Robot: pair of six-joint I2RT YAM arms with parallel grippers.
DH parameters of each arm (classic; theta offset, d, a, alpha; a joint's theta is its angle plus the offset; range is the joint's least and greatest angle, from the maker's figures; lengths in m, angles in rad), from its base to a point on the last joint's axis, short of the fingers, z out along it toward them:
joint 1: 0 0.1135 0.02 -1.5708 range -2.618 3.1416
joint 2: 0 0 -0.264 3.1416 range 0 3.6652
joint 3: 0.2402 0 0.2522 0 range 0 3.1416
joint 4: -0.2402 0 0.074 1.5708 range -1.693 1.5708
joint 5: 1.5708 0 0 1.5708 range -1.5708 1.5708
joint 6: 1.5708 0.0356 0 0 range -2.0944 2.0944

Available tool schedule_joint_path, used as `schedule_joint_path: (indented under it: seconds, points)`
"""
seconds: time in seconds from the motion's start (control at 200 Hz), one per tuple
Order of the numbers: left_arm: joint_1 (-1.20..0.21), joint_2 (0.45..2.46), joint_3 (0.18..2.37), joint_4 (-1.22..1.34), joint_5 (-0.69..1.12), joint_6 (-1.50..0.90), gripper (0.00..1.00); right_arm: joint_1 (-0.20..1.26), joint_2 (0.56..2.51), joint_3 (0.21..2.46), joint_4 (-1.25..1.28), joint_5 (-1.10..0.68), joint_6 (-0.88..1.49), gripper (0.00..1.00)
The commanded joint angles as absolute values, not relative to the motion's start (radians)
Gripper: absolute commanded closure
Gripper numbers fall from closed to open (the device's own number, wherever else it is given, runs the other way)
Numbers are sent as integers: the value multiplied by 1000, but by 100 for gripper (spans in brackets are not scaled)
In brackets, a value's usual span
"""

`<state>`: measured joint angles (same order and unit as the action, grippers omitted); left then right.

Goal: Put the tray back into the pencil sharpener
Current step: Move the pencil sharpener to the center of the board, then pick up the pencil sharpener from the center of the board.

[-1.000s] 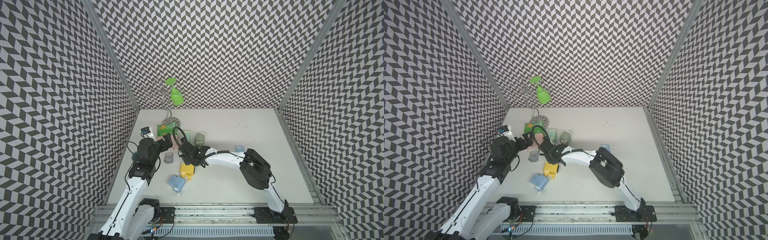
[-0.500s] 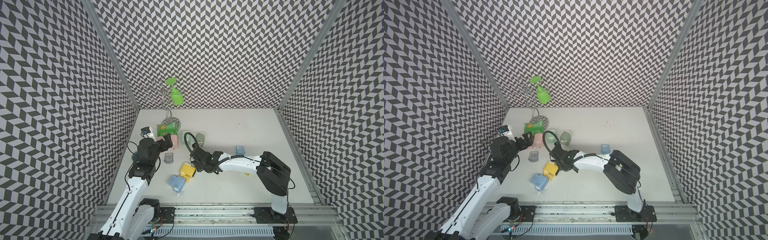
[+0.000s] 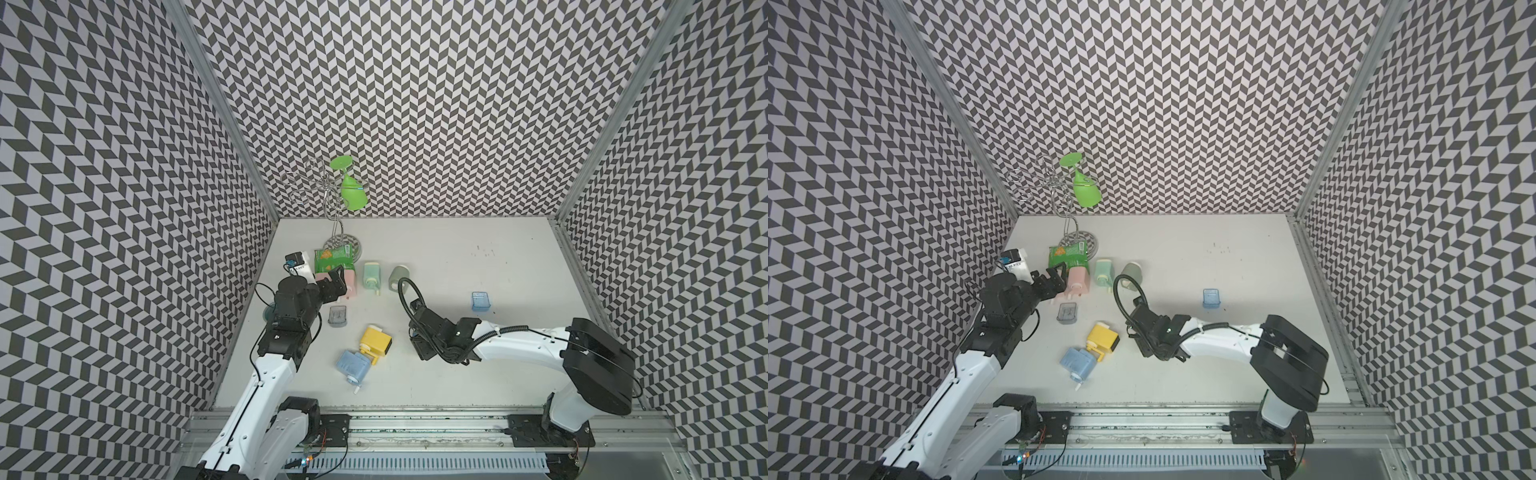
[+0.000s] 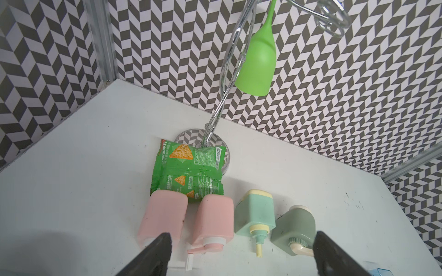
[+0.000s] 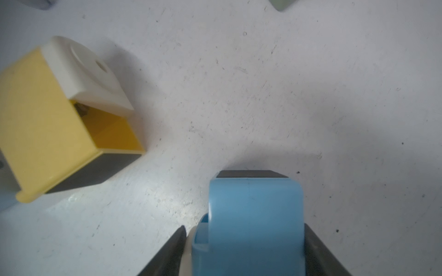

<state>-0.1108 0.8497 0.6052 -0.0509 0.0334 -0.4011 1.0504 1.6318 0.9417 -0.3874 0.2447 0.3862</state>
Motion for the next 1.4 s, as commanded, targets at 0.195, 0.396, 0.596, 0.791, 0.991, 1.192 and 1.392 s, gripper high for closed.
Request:
schedule_joint_path:
  seconds: [0.195, 0.396, 0.596, 0.791, 0.991, 1.192, 1.392]
  points:
    - [-210, 864, 593, 4, 80, -346, 9, 1049, 1494, 940, -363, 216, 381, 20]
    - [-301, 909, 615, -13, 99, -327, 9, 980, 1357, 882, -390, 215, 385, 19]
    - [-473, 942, 628, -56, 74, -390, 20, 848, 1212, 772, -378, 118, 398, 24]
    - [-617, 985, 611, -90, -4, -194, 37, 794, 1133, 712, -332, 81, 403, 28]
    - [-676, 1015, 545, -26, 139, -85, 43, 771, 1103, 688, -303, 58, 403, 30]
    - [-696, 1067, 553, -44, 159, 12, 46, 748, 1054, 633, -252, 5, 399, 31]
    - [-779, 1222, 631, -112, 103, 119, 47, 720, 987, 589, -236, -36, 388, 32]
